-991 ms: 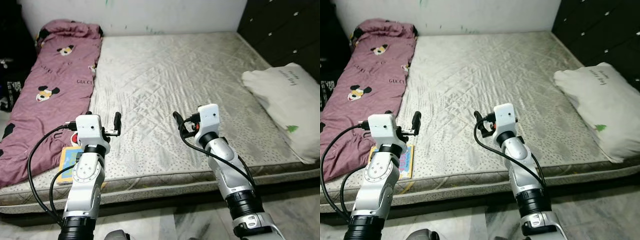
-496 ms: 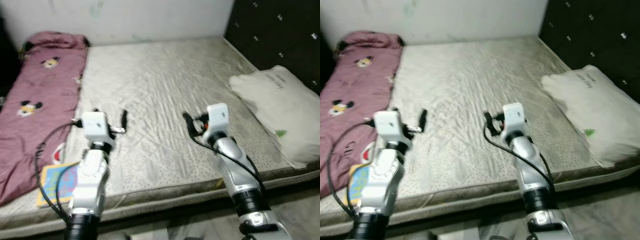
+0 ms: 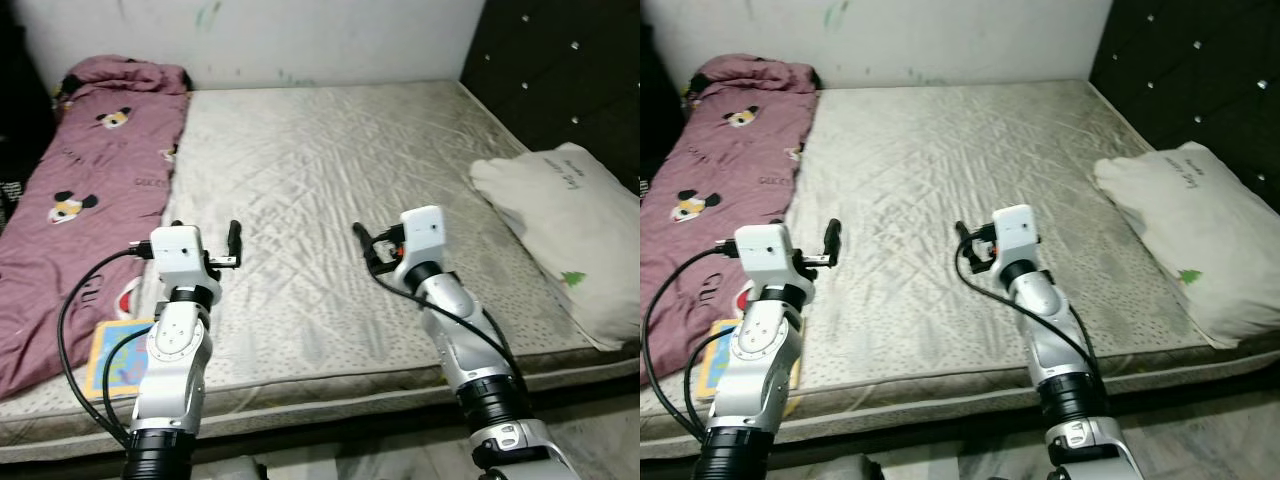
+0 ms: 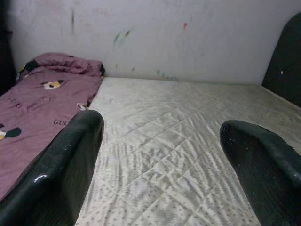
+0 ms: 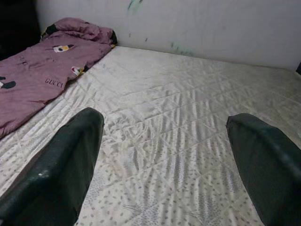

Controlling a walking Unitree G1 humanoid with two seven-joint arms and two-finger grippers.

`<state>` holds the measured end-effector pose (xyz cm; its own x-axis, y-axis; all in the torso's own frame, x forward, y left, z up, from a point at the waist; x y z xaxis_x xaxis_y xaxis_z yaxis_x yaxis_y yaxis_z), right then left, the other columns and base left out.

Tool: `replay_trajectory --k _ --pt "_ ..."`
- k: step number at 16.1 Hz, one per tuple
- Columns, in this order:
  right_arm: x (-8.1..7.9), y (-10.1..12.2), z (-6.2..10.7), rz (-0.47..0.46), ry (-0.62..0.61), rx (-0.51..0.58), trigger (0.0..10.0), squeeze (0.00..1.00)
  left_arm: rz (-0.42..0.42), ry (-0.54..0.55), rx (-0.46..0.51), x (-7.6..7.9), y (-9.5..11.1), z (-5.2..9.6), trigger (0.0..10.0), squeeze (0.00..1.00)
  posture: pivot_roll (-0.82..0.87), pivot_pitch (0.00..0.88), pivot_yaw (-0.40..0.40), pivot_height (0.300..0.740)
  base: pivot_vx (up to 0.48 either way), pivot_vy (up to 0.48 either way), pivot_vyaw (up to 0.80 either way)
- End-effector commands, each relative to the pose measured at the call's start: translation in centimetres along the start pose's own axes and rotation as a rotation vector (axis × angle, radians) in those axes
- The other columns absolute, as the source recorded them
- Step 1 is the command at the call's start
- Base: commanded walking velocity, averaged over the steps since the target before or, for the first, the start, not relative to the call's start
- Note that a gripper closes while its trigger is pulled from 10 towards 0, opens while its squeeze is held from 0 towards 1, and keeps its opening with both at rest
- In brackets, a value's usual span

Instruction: Clean up the room

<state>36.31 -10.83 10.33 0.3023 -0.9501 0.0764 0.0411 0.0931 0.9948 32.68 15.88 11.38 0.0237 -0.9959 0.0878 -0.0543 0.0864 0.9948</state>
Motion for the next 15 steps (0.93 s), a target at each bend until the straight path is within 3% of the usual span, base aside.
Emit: replay_trajectory --k 1,15 --pt "-0.60 0.47 -0.32 0.004 0.019 0.012 10.0 0.00 -0.006 0.022 -0.016 -0.70 -0.23 0.01 10.0 0.00 -0.08 0.000 -0.019 0.740 0.000 0.480 0.00" --pt "-0.58 0.32 -0.47 0.011 0.025 0.000 10.0 0.00 0.014 0.046 -0.024 -1.02 -0.30 -0.02 10.0 0.00 -0.09 0.000 -0.023 0.740 0.000 0.480 -0.05"
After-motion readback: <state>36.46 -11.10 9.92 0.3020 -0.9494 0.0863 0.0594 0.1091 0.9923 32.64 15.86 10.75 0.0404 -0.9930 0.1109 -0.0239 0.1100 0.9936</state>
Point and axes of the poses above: a point about 5 cm out from each wrist's last joint towards the gripper, its own z axis pointing back from the gripper into the wrist, its own y axis along the axis of the wrist's last joint, x = y × z, the point moved 4 cm from there along -z, pointing out of the wrist towards the gripper, and after that the axes turned 2 degrees about z, right-handed, at the moved point
